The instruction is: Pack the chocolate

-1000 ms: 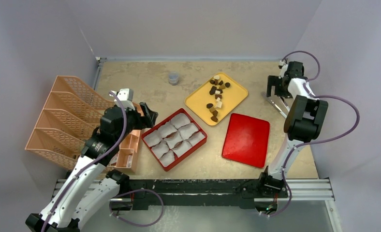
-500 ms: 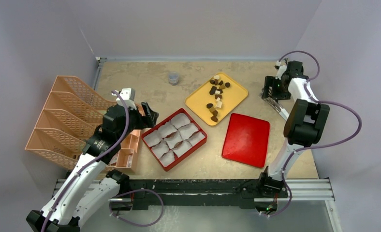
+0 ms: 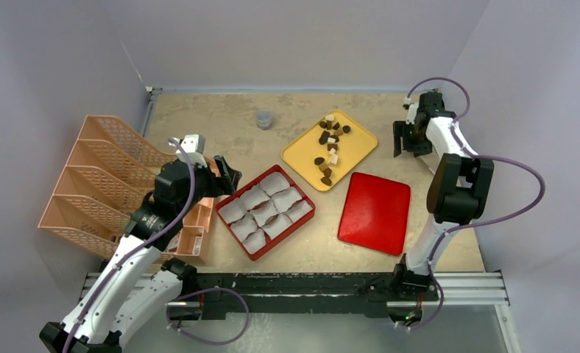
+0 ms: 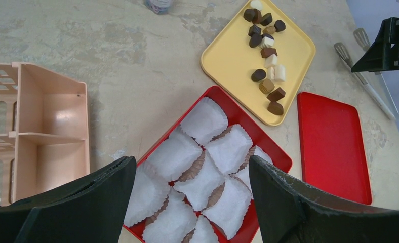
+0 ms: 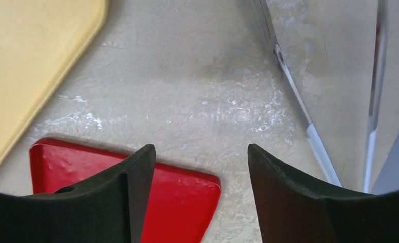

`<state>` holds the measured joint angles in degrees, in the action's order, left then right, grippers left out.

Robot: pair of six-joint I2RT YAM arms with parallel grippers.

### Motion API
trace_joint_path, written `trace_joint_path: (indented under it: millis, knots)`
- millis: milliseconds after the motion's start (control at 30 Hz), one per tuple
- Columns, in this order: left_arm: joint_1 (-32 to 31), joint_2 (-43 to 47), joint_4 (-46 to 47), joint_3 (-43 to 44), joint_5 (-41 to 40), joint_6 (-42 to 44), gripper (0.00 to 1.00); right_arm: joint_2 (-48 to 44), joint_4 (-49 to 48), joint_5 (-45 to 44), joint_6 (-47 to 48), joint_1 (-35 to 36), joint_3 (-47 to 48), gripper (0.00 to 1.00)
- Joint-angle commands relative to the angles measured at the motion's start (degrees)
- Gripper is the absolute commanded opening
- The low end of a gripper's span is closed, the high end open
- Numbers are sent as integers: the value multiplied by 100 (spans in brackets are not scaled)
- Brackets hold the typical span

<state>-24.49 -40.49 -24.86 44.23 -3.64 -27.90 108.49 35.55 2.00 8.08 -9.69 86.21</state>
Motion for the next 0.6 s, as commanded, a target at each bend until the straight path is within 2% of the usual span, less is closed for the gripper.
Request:
trace_joint_path:
  millis: [0, 167, 433, 567]
  knots:
    - [32, 67, 227, 3, 62, 64, 81, 32, 228, -390, 41, -15, 157, 72]
    - [32, 60, 223, 0, 56, 81, 81, 103, -115, -1279, 3, -28, 282, 82]
    - [32, 41, 205, 6, 2, 83, 81, 558, -630, -1467, 295, -232, 673, 79]
    - [32, 45, 177, 18, 1, 92, 81, 1022, -686, -1222, 355, -570, 1137, 81]
